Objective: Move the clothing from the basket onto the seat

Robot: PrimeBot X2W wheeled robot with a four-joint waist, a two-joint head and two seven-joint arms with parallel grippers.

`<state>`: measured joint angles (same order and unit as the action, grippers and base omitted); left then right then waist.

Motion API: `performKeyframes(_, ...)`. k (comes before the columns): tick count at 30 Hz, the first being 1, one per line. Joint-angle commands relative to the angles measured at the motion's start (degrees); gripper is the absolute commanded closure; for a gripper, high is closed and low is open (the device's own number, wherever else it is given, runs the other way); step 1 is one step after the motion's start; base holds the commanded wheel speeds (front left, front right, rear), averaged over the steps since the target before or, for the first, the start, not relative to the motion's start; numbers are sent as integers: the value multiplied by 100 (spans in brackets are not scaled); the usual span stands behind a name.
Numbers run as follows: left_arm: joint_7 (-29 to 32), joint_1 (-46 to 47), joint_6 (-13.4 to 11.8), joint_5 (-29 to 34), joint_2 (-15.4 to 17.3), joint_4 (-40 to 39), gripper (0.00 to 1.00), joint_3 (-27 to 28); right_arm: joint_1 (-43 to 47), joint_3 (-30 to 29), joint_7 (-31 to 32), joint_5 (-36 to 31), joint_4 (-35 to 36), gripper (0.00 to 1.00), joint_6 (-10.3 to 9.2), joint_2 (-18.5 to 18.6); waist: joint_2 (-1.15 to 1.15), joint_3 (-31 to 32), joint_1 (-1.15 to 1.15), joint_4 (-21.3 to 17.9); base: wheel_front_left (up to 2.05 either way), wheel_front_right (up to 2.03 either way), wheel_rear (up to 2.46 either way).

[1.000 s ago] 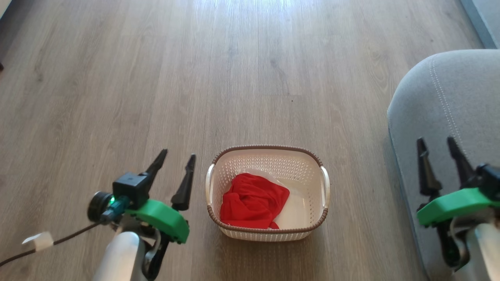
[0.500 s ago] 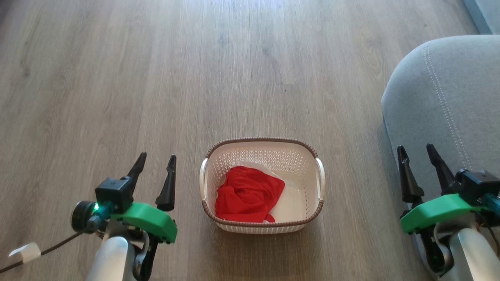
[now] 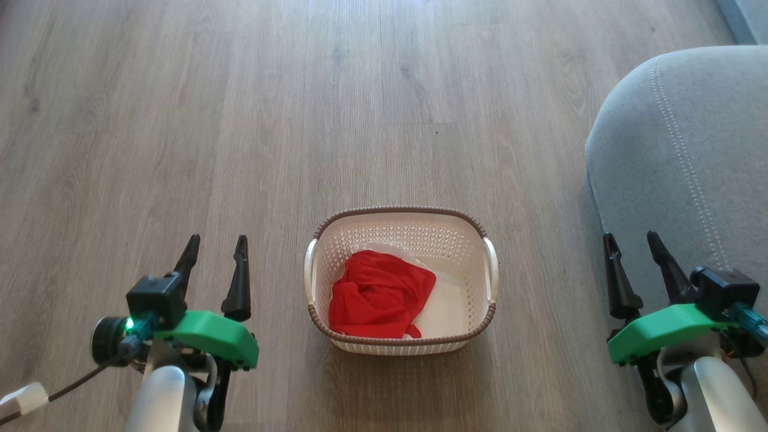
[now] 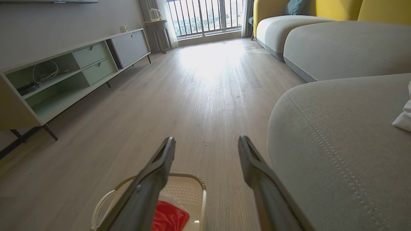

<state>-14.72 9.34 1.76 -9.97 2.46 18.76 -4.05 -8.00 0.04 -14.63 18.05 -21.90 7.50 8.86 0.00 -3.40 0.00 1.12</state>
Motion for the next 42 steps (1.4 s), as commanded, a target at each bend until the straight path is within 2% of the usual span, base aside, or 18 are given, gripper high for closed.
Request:
performKeyframes(1,-28,128,-37,55,43,-212,0,217,-216,84,-37,-73,134,0,-1,-14,0,-3,0,2,0,0,0)
performKeyframes(25,-28,96,-49,95,42,-151,0,170,-278,102,-37,-33,140,0,-1,-27,0,-110,0,-7,0,0,0)
performKeyframes(33,-28,234,-78,67,42,-109,0,32,-508,109,-37,-28,332,0,-1,-32,0,-615,0,-103,0,0,0)
performKeyframes(42,-28,555,-135,38,42,47,0,-226,-1029,254,-37,1,485,0,-1,-122,0,-1461,0,-420,0,0,0)
